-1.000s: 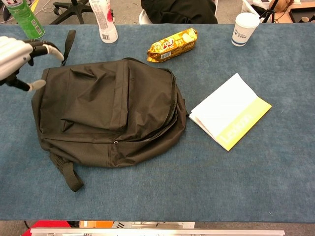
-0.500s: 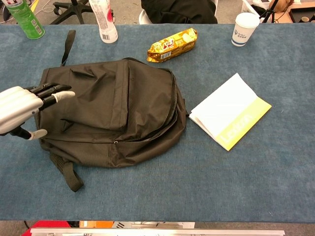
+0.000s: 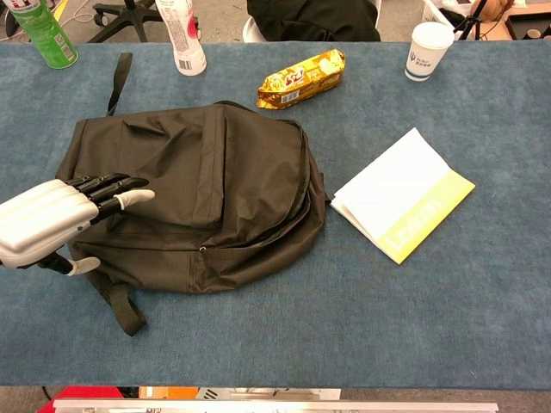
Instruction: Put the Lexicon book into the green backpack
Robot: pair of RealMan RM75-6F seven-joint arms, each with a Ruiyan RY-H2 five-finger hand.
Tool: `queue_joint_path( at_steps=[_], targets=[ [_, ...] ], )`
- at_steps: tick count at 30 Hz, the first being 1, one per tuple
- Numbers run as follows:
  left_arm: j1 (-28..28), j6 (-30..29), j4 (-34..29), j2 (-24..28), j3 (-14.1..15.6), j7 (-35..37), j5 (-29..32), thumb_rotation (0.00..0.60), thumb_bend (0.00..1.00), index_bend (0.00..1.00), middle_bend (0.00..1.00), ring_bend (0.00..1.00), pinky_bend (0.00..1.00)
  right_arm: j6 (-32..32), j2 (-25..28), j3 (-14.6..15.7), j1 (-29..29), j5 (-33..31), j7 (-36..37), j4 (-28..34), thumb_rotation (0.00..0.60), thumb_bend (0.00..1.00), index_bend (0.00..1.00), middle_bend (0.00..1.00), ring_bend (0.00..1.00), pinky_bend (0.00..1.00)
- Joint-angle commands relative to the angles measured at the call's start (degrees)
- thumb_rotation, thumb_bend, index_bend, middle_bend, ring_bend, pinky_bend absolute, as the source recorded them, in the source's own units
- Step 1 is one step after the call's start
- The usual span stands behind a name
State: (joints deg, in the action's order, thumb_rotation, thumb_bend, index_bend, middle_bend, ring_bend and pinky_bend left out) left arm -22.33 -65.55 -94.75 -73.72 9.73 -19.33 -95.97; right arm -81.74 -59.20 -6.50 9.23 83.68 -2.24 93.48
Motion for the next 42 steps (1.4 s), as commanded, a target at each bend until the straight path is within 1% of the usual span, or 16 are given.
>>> queue_joint_path(
  at_steps=[1,6,12,21,26,33,38,42],
  targets=[
    [-0.2,1.3,-0.2,-0.7,-0.3,-0.9,0.8,0.600,0.19,0.00,0.00,0.00,0.16,0.1,0.1,0.1,-0.1,-0.1,0.4,-0.3,0.600,0.29,0.25,0.39,0.27,0.45],
    [-0.4,2.7,0.1,-2.1,-0.8,-1.4,1.9,0.600,0.19,0.00,0.00,0.00,0.16,0.3,0.2,0.1,-0.1,-0.3,1.2,-0.4,0.600,0.29,0.25,0.39,0.27,0.45],
    [-1.2,4.7,1.1,-4.1,-2.8,-4.2,4.8,0.600,0.19,0.00,0.00,0.00,0.16,0.3,0.1,0.0,0.1,-0.1,1.1,-0.3,0.600,0.29,0.25,0.39,0.27,0.45],
    [-3.6,7.4,6.5,-5.8,-9.0,-5.1,13.1,0.600,0.19,0.00,0.00,0.00,0.16,-0.1,0.3,-0.1,-0.2,-0.4,0.9,-0.1,0.600,0.29,0.25,0.39,0.27,0.45],
    [-5.0,8.4,9.2,-5.6,-12.3,-5.7,18.0,0.600,0.19,0.00,0.00,0.00,0.16,-0.3,0.4,0.0,-0.4,-0.4,0.6,0.1,0.600,0.29,0.25,0.39,0.27,0.45],
    [-5.7,7.2,12.3,-4.4,-16.4,-4.3,23.5,0.600,0.19,0.00,0.00,0.00,0.16,-0.4,0.5,-0.1,-0.4,-0.2,0.4,0.6,0.600,0.29,0.25,0.39,0.27,0.45],
    [-5.1,5.7,12.1,-2.7,-17.6,-3.0,25.9,0.600,0.19,0.00,0.00,0.00,0.16,-0.2,0.4,0.0,-0.1,0.1,0.3,0.7,0.600,0.29,0.25,0.39,0.27,0.45],
    [-3.8,3.7,9.7,-0.5,-17.3,-2.2,26.0,0.600,0.19,0.00,0.00,0.00,0.16,0.3,0.5,0.2,0.1,0.3,0.3,0.8,0.600,0.29,0.25,0.39,0.27,0.45]
  ],
)
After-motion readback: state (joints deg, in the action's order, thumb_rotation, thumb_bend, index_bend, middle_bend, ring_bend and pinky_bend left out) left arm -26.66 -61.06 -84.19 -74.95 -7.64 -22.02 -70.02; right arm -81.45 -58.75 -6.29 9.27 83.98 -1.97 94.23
